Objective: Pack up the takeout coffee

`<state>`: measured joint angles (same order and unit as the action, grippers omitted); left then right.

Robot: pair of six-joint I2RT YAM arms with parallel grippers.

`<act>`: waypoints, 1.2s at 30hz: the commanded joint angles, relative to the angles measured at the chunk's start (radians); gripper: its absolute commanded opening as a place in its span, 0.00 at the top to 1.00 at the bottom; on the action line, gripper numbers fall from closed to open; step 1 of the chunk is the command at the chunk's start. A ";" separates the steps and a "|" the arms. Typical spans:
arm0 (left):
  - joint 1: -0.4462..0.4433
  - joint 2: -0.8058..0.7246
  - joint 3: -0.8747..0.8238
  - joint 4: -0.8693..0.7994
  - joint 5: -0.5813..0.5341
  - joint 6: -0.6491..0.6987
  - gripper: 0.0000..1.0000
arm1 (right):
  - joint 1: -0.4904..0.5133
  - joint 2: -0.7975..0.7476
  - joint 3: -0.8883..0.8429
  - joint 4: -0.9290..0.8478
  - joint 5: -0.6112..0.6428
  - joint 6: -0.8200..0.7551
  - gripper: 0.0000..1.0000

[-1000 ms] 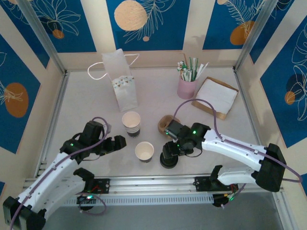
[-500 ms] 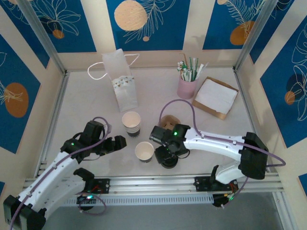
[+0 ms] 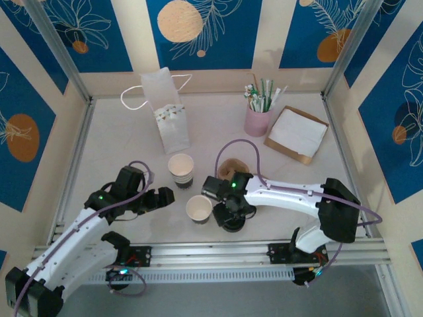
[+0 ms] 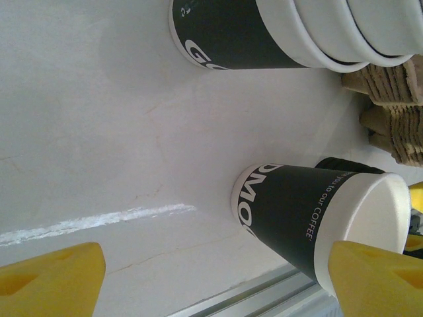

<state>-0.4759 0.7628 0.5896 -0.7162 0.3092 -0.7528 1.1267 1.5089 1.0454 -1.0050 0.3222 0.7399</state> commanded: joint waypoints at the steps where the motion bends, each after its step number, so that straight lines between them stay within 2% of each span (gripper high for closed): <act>1: 0.011 0.003 -0.003 0.012 -0.005 0.015 0.13 | 0.010 0.018 0.017 -0.004 -0.008 0.001 0.19; 4: 0.012 0.005 -0.001 0.011 -0.005 0.015 0.12 | 0.011 0.024 0.021 -0.006 -0.007 0.001 0.19; 14: 0.011 0.007 0.006 0.009 -0.006 0.018 0.13 | 0.011 0.025 0.030 -0.009 -0.003 -0.001 0.29; 20: 0.011 0.007 0.009 0.003 -0.008 0.020 0.13 | 0.011 0.020 0.038 -0.017 0.001 0.000 0.28; 24: 0.011 0.007 0.012 0.001 -0.007 0.020 0.13 | 0.011 0.027 0.038 -0.014 -0.004 -0.005 0.17; 26: 0.012 0.007 0.012 0.001 -0.007 0.020 0.13 | 0.011 0.037 0.036 -0.012 -0.004 -0.006 0.16; 36: 0.011 0.004 0.012 -0.004 -0.009 0.022 0.13 | 0.012 0.039 0.032 -0.010 -0.006 -0.001 0.25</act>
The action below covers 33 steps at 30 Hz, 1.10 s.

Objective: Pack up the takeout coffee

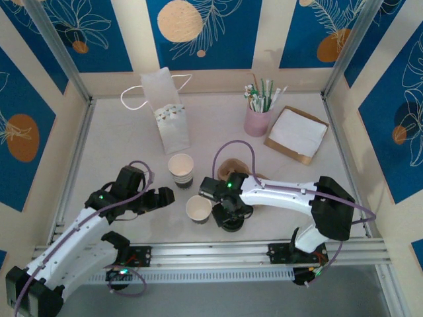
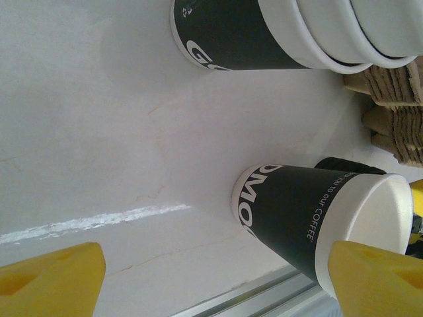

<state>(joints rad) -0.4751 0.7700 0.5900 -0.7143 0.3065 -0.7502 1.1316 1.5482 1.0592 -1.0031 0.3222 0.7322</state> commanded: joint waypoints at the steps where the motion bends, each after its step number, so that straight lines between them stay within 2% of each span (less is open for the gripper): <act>1: 0.009 -0.005 0.011 -0.007 -0.007 0.020 0.13 | 0.007 -0.002 0.018 -0.015 -0.004 0.007 0.26; 22: 0.010 -0.002 0.014 -0.012 -0.010 0.023 0.13 | -0.003 -0.134 0.052 -0.069 -0.018 0.021 0.27; 33: 0.010 -0.027 -0.003 -0.020 -0.037 0.035 0.13 | 0.003 -0.211 0.182 -0.142 -0.061 0.009 0.27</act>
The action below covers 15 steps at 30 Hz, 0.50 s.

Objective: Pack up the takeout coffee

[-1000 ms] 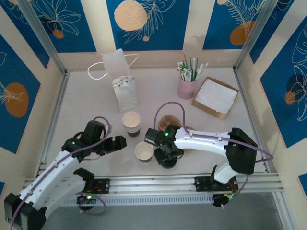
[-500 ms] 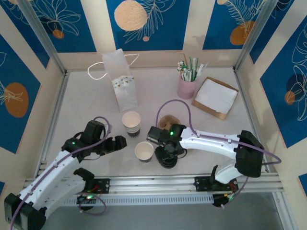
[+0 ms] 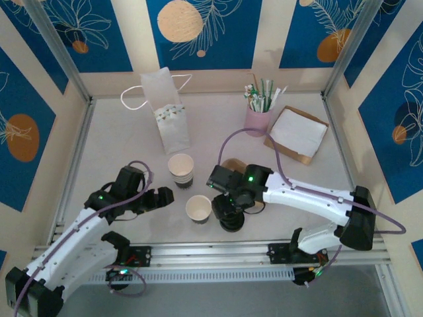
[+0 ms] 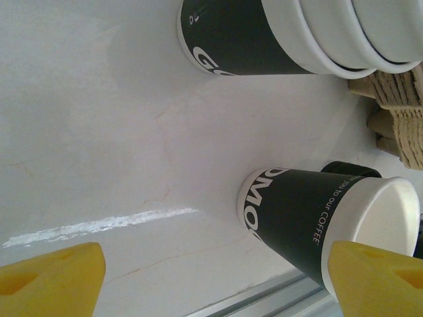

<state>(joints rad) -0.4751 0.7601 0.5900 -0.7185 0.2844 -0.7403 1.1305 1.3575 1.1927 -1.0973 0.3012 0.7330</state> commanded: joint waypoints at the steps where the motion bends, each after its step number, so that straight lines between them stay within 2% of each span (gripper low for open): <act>1: 0.010 -0.016 -0.010 -0.012 -0.011 0.025 0.14 | 0.003 -0.019 0.062 -0.053 -0.048 0.005 0.27; 9: 0.007 -0.027 -0.107 0.105 0.080 -0.034 0.39 | -0.001 0.051 0.190 -0.098 -0.098 -0.015 0.27; 12: -0.005 -0.023 -0.164 0.190 0.115 -0.080 0.43 | 0.000 0.087 0.231 -0.115 -0.111 -0.020 0.27; 15: -0.036 -0.015 -0.200 0.252 0.103 -0.121 0.43 | 0.000 0.123 0.270 -0.132 -0.114 -0.026 0.27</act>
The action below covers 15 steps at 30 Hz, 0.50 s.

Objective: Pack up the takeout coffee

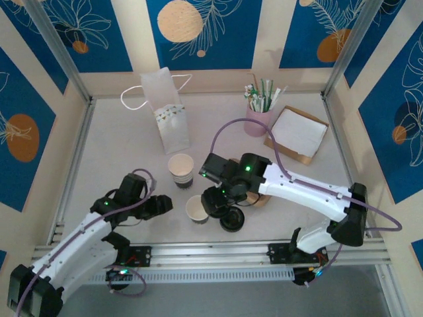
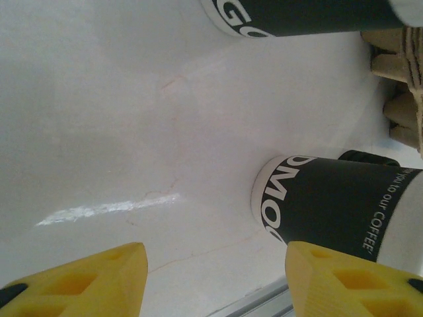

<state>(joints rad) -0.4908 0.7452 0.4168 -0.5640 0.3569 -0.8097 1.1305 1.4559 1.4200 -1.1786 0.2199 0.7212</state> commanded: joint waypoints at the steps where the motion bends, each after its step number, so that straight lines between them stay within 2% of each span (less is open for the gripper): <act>1: -0.033 0.002 -0.037 0.122 0.026 -0.066 0.44 | 0.000 0.036 0.055 -0.056 -0.034 -0.016 0.27; 15: -0.244 0.179 -0.075 0.396 -0.103 -0.185 0.46 | -0.009 0.090 0.106 -0.080 -0.037 -0.018 0.27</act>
<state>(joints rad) -0.7074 0.8955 0.3576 -0.2600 0.2935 -0.9611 1.1278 1.5429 1.4910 -1.2251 0.2012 0.7101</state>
